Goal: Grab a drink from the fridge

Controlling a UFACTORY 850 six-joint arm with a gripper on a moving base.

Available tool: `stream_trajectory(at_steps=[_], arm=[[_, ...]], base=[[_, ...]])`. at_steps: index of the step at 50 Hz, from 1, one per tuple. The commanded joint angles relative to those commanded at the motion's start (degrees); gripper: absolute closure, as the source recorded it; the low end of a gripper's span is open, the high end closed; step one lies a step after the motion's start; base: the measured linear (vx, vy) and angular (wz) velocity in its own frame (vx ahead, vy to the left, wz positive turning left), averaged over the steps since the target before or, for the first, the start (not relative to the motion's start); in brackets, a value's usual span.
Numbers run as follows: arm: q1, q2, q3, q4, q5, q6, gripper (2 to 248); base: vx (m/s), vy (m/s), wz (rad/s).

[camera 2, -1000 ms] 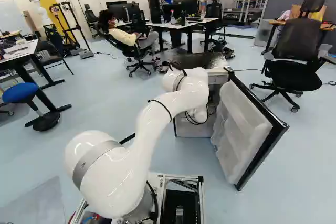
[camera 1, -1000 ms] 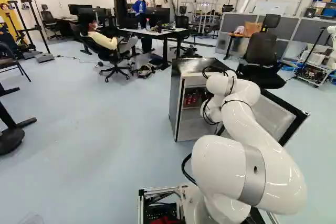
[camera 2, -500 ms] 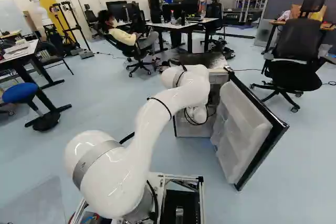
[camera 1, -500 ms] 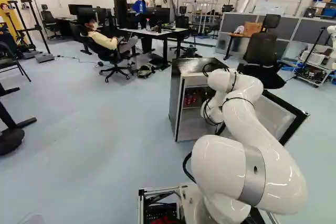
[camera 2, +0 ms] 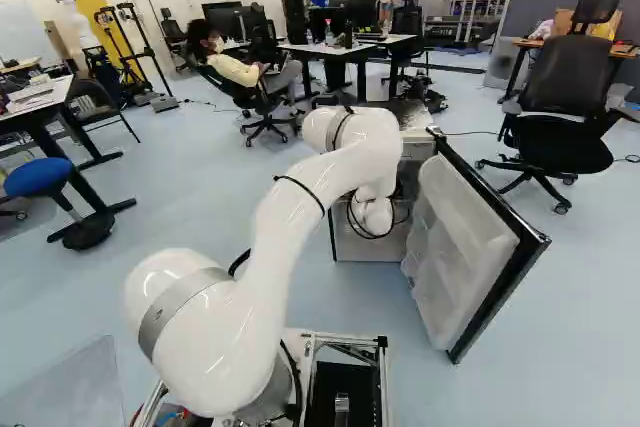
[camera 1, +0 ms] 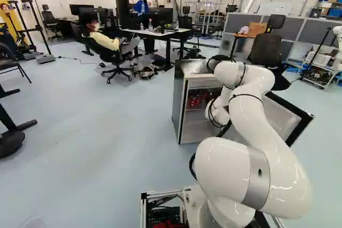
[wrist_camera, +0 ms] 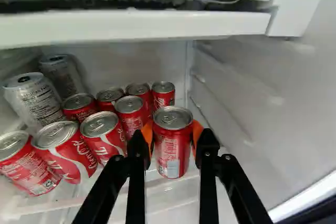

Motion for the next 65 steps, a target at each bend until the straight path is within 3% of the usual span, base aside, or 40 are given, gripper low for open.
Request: stream_trajectory(at_steps=[65], arm=[[-0.8, 25.3, 32.1, 0.0, 0.0, 0.0, 155]], base=[[0.0, 0.0, 0.0]])
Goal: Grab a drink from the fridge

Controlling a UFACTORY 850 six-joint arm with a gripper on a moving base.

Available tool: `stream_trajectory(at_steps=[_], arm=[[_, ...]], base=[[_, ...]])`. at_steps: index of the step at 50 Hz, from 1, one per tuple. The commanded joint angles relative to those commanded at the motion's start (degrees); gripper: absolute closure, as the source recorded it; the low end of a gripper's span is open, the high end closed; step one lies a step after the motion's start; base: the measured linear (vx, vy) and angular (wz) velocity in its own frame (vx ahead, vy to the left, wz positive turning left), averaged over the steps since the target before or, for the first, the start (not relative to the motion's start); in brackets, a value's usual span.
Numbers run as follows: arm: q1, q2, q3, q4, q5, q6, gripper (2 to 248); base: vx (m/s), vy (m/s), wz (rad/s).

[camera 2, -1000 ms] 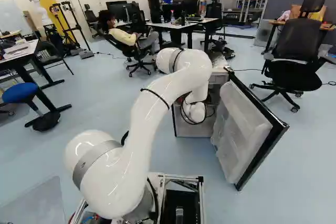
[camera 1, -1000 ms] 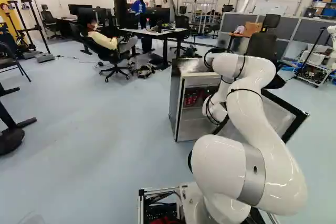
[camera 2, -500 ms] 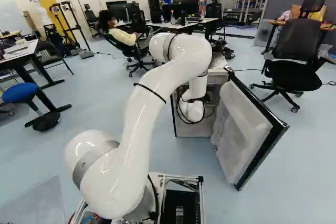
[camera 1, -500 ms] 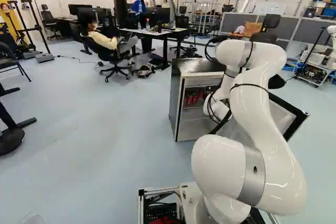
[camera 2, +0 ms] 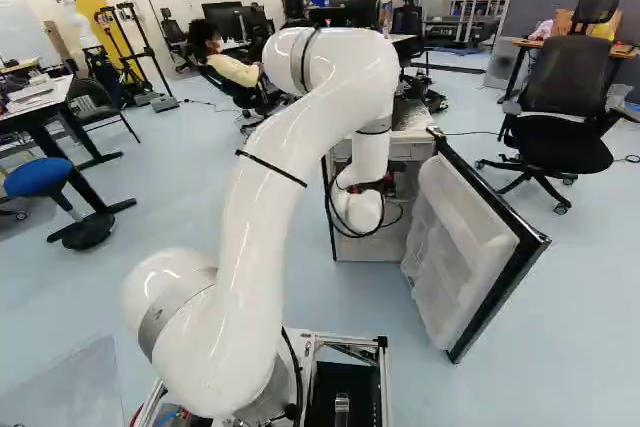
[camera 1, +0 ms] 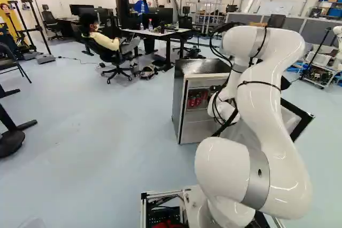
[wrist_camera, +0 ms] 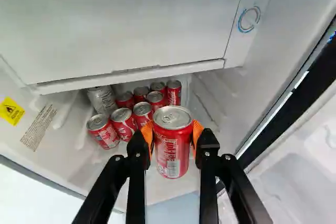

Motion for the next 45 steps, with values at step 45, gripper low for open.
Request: stream_trajectory(at_steps=[45], arm=[[0.7, 16.1, 17.0, 0.0, 0.0, 0.0, 155]], base=[[0.0, 0.0, 0.0]])
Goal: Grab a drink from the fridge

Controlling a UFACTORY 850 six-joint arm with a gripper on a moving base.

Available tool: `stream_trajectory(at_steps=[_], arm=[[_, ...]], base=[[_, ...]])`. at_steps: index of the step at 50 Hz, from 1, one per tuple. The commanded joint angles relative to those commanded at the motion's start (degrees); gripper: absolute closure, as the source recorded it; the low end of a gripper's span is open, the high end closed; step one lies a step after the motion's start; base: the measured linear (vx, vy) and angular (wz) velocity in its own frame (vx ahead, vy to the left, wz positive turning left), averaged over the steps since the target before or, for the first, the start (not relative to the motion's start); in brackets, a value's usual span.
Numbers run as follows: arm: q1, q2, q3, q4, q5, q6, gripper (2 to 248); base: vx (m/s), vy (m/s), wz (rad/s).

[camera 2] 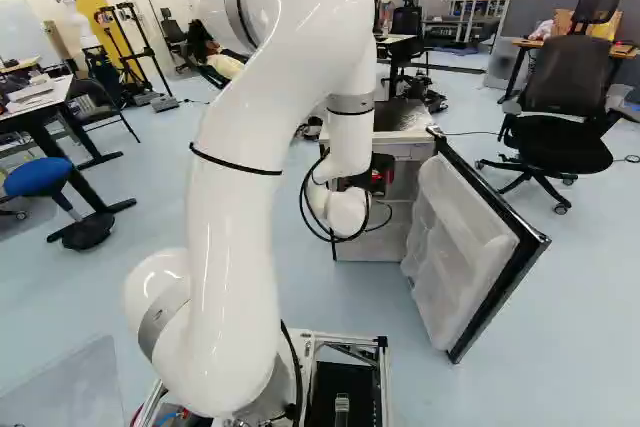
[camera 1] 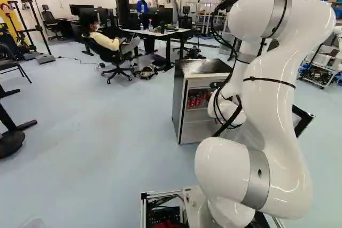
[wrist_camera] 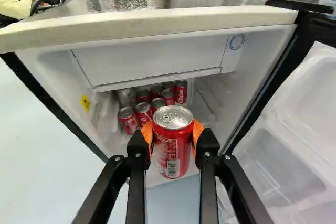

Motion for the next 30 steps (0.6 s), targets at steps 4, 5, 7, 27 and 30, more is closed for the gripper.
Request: stream_trajectory(at_steps=[4, 5, 7, 27, 30], arm=[[0.2, 1.3, 1.2, 0.0, 0.0, 0.0, 155], [0.2, 1.6, 1.5, 0.0, 0.0, 0.0, 155], [0.3, 2.3, 2.1, 0.0, 0.0, 0.0, 155], [1.3, 8.4, 6.8, 0.0, 0.0, 0.0, 155], [1.5, 9.2, 7.4, 0.0, 0.0, 0.0, 155]], base=[[0.0, 0.0, 0.0], [0.0, 0.0, 0.0], [0.0, 0.0, 0.0], [0.0, 0.0, 0.0], [0.0, 0.0, 0.0]])
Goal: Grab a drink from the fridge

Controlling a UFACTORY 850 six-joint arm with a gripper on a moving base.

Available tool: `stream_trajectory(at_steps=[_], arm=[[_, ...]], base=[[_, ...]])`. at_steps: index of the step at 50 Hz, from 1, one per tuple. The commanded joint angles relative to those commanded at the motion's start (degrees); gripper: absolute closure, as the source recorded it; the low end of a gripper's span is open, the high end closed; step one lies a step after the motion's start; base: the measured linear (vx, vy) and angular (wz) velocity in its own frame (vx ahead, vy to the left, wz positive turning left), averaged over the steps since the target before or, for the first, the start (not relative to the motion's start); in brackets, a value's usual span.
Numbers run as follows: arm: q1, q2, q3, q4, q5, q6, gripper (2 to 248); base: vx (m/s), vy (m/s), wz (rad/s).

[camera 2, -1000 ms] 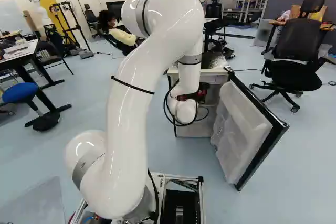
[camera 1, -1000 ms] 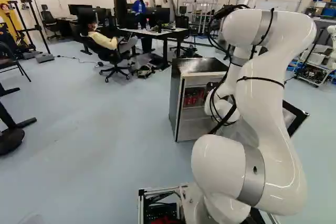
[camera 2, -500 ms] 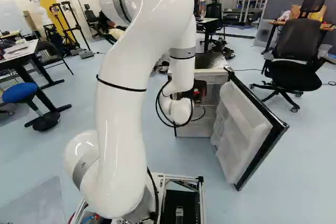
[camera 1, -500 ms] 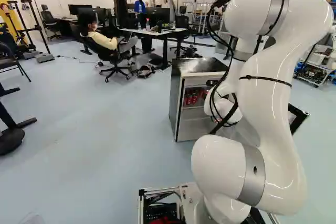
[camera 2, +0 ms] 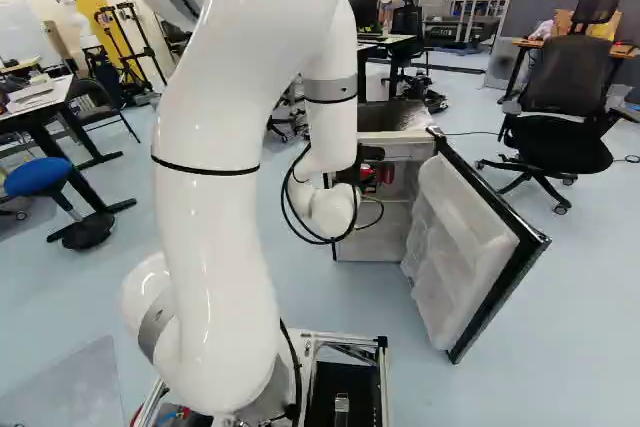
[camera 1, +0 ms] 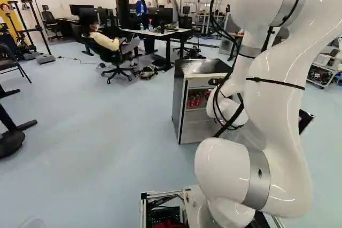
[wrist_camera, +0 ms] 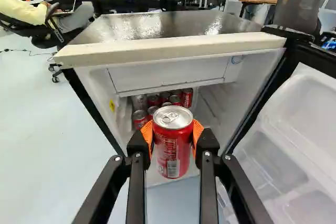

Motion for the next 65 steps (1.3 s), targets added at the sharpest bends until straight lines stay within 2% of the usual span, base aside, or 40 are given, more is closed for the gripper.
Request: stream_trajectory(at_steps=[22, 46, 65], arm=[[1.2, 5.3, 2.8, 0.0, 0.0, 0.0, 155], [1.2, 9.8, 3.9, 0.0, -0.1, 0.0, 155], [1.3, 12.9, 4.2, 0.0, -2.0, 0.0, 155]], base=[[0.0, 0.0, 0.0], [0.0, 0.0, 0.0], [0.0, 0.0, 0.0]])
